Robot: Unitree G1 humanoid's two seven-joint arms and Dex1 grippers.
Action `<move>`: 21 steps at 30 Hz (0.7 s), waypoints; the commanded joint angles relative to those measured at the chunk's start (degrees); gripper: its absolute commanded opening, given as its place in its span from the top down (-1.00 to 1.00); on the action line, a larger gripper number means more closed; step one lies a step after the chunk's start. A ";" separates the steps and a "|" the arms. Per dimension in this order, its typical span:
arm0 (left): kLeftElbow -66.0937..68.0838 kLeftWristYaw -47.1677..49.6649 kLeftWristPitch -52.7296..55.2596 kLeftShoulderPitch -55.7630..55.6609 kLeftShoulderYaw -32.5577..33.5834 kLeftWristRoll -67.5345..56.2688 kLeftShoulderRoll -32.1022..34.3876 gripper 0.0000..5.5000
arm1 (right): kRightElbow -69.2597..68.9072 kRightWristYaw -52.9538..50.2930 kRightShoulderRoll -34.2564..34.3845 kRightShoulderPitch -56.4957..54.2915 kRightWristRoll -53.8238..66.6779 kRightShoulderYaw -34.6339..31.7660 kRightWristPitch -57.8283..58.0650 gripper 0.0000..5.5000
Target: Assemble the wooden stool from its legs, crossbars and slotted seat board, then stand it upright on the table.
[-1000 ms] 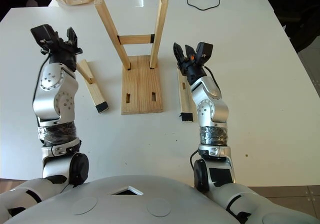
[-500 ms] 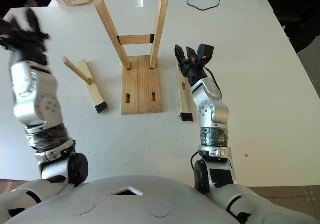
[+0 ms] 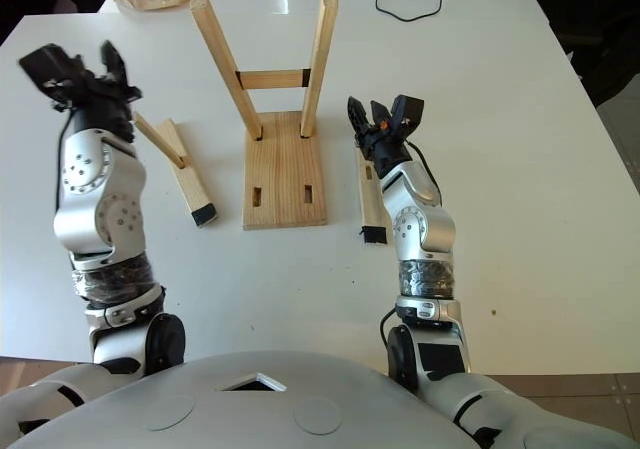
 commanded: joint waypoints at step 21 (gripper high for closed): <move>11.87 -1.47 -12.02 -1.84 3.67 2.88 2.31 0.09 | 2.77 0.24 0.28 -1.94 -1.22 -0.68 -0.90 0.06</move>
